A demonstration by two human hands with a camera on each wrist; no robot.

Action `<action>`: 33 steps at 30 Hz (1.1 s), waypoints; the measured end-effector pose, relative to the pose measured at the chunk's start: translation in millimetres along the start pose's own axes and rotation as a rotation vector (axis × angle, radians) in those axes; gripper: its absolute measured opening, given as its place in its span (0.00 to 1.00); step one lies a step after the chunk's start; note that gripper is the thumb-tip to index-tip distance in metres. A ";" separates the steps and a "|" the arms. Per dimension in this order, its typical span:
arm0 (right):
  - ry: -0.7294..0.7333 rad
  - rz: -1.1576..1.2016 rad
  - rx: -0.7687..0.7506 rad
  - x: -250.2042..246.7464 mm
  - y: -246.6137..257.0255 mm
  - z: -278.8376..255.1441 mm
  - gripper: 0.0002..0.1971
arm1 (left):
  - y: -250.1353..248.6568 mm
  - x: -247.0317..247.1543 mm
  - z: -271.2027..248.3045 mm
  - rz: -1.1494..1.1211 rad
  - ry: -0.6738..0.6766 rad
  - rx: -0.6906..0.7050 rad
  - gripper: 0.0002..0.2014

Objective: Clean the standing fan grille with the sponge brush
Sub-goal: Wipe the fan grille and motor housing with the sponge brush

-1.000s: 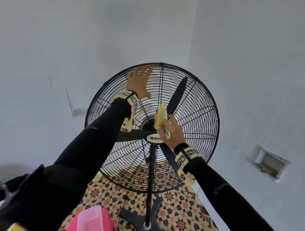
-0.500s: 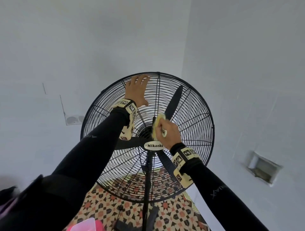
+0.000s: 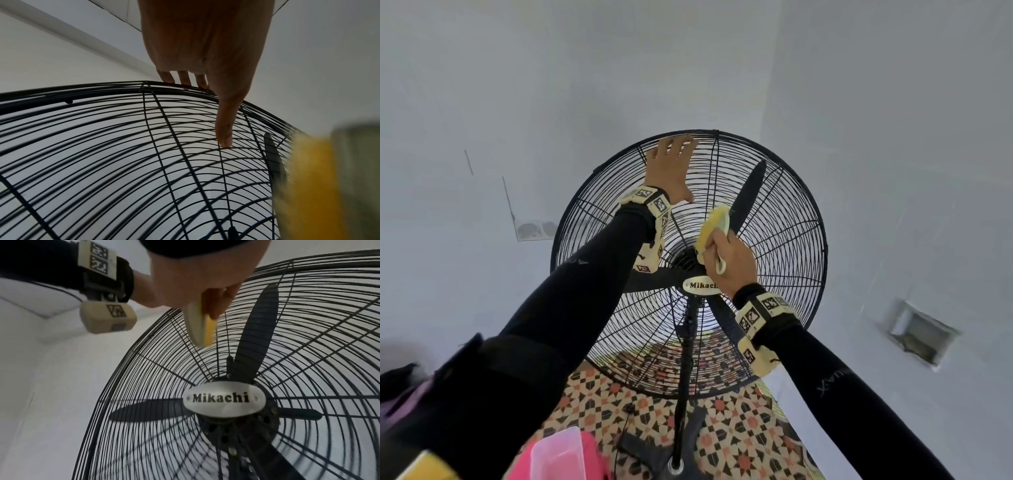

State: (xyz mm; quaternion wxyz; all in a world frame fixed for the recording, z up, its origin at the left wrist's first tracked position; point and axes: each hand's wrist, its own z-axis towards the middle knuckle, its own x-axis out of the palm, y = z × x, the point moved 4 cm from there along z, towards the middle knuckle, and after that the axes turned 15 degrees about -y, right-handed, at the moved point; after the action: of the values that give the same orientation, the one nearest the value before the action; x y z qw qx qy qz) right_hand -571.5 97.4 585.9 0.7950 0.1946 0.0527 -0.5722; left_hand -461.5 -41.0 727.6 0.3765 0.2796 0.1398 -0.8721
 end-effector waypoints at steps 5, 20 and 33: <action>0.164 -0.039 -0.058 -3.9 5.4 22.8 0.13 | 0.7 1.0 0.6 0.013 -0.006 0.006 0.60; 0.093 0.012 -0.013 -18.9 -7.1 10.4 0.03 | -5.0 0.8 1.4 0.063 0.022 -0.014 0.60; 0.256 0.046 -0.007 -7.2 -9.1 -10.1 0.04 | -8.0 -2.4 0.0 0.059 0.037 -0.038 0.61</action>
State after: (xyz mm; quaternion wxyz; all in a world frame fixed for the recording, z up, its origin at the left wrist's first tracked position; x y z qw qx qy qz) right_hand -581.0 105.1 576.6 0.7953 0.2646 0.1512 -0.5240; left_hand -466.1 -34.2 729.3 0.4046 0.2925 0.1552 -0.8524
